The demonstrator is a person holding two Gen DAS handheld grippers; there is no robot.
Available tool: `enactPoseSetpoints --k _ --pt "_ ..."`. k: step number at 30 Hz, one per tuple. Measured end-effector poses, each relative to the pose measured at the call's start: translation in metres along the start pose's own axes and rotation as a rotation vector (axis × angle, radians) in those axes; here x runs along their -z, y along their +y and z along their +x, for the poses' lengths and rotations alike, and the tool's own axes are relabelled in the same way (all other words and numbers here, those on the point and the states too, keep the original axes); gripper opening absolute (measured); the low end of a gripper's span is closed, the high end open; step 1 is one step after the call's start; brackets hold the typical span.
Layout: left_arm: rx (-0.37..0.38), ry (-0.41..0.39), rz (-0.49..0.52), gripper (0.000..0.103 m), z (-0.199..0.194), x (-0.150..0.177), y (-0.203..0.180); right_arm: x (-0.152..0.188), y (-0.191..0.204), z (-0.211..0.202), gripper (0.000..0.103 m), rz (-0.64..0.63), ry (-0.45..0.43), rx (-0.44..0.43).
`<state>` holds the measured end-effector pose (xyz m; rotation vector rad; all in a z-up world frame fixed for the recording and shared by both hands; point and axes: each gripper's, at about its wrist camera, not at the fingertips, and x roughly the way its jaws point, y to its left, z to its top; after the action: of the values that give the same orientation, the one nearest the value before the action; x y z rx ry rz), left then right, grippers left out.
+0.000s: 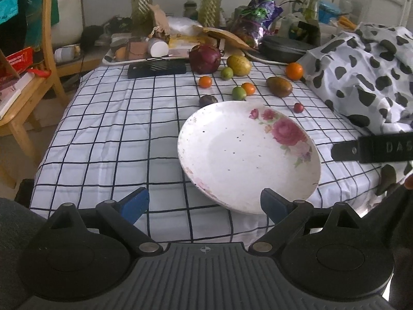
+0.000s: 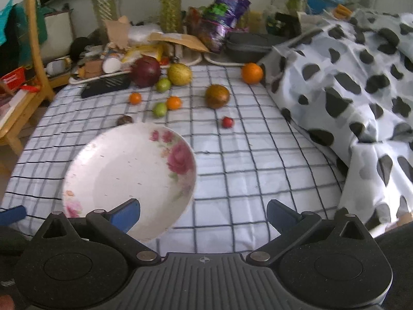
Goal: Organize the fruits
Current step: 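Move both tools toward the fruits beyond the rose plate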
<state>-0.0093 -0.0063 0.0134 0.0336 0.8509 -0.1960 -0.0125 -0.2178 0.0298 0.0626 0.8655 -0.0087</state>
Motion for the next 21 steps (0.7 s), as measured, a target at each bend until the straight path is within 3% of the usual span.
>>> enactPoseSetpoints --k 9,13,21 --pt "0.001 0.007 0.014 0.094 -0.002 -0.002 -0.001 -0.004 0.005 -0.006 0.103 -0.003 -0.031 -0.019" --pt "0.001 0.014 0.018 0.094 0.001 -0.003 0.0 -0.004 0.002 0.005 0.103 0.017 0.001 -0.015" --pt "0.049 -0.02 0.026 0.094 0.005 -0.007 0.0 -0.009 -0.003 0.013 0.103 0.05 0.001 -0.026"
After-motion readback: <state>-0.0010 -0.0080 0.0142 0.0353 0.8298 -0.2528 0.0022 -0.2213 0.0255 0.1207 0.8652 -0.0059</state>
